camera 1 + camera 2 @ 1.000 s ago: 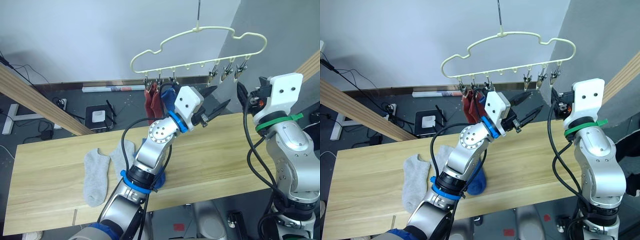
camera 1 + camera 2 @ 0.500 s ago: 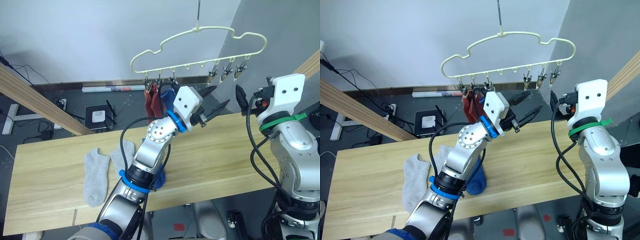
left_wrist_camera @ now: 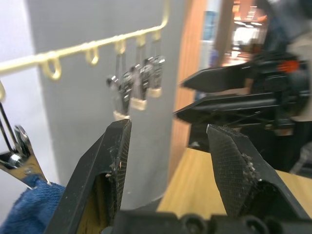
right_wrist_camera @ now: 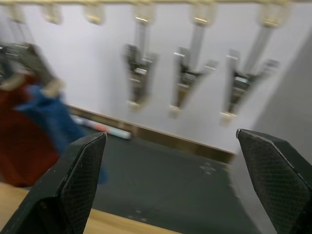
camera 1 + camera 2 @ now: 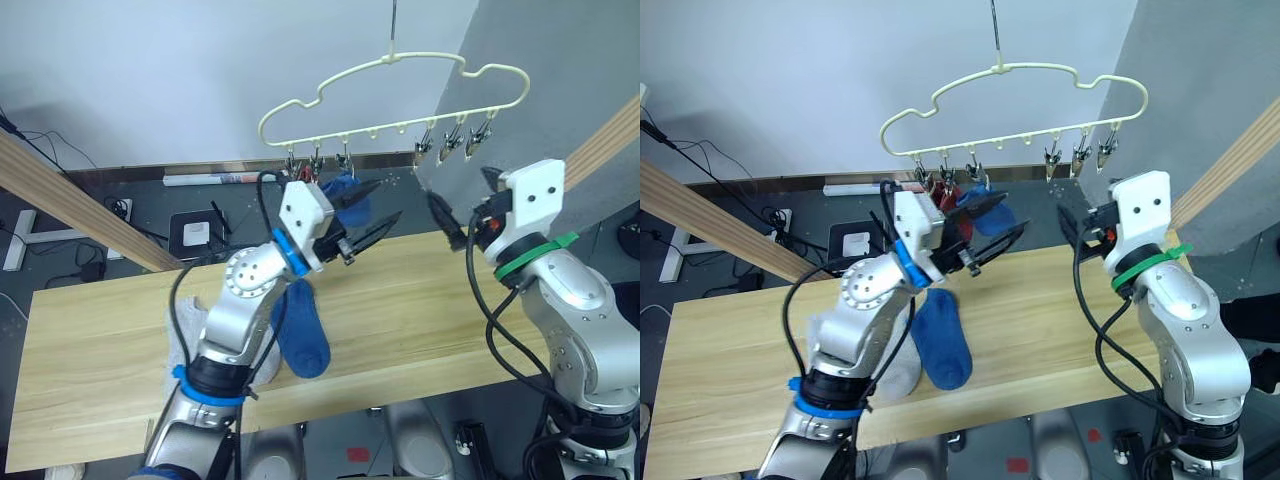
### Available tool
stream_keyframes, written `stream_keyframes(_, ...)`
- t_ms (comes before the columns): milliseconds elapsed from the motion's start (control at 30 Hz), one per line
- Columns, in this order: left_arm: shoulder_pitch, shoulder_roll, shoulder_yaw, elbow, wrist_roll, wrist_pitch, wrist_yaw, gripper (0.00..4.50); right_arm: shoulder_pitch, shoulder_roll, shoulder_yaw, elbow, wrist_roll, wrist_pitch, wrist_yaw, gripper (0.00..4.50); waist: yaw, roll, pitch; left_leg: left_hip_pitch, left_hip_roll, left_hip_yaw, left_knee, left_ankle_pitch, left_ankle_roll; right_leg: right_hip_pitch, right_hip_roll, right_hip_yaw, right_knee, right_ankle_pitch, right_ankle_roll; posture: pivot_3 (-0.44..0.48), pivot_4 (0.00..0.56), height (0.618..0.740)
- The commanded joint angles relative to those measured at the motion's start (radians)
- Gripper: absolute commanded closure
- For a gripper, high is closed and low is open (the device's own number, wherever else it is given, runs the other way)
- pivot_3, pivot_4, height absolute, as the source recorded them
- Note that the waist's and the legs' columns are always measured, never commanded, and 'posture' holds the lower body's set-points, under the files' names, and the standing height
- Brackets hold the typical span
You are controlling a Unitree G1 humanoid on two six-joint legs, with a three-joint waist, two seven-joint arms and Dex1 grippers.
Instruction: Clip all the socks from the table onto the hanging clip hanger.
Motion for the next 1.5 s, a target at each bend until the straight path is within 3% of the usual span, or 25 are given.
stream_keyframes(33,0.003,0.049,0.054,-0.053,-0.041,0.0,-0.029,1.79,-0.036,0.019,0.006,-0.027,0.012,-0.006,-0.019,0.02,0.001,0.0,0.0,0.0,0.0,0.0,0.0,0.0,0.0,0.0,0.0,0.0,0.0,0.0,0.0,-0.139,0.416,0.74)
stream_keyframes(167,0.0,0.105,0.099,-0.086,-0.09,0.034,-0.055,1.79,-0.073,0.059,0.034,0.003,0.004,-0.018,-0.043,0.19,0.001,0.0,0.0,0.0,0.0,0.0,0.0,0.0,0.0,0.0,0.0,0.0,0.0,0.0,0.0,-0.121,0.419,0.74)
stream_keyframes(233,0.008,0.13,0.109,-0.111,-0.117,0.055,-0.07,1.79,-0.085,0.078,0.045,0.012,-0.001,-0.024,-0.055,0.58,0.002,0.0,0.0,0.0,0.0,-0.001,0.0,0.0,0.0,0.0,0.0,0.0,0.0,0.0,0.0,-0.121,0.419,0.74)
stream_keyframes(367,0.017,0.16,0.122,-0.137,-0.146,0.088,-0.076,1.79,-0.098,0.099,0.071,0.028,-0.01,-0.031,-0.069,1.93,0.004,0.0,0.0,0.0,0.0,-0.001,-0.001,0.0,0.0,0.0,-0.002,0.0,-0.001,0.0,0.0,-0.11,0.421,0.74)
stream_keyframes(733,-0.005,0.163,0.109,-0.131,-0.143,0.097,-0.063,1.79,-0.147,0.172,0.091,0.113,-0.048,-0.045,-0.148,1.93,0.005,0.0,0.0,0.0,0.001,-0.001,-0.001,0.0,0.0,0.0,-0.002,0.0,-0.001,0.0,0.0,-0.11,0.421,0.74)
stream_keyframes(1500,-0.003,0.159,0.098,-0.132,-0.137,0.1,-0.067,1.79,-0.23,0.202,0.093,0.235,-0.041,-0.144,-0.125,1.93,0.005,0.0,0.0,0.0,0.001,-0.001,-0.002,0.0,0.0,-0.001,-0.002,0.0,-0.001,0.0,0.0,-0.089,0.425,0.74)
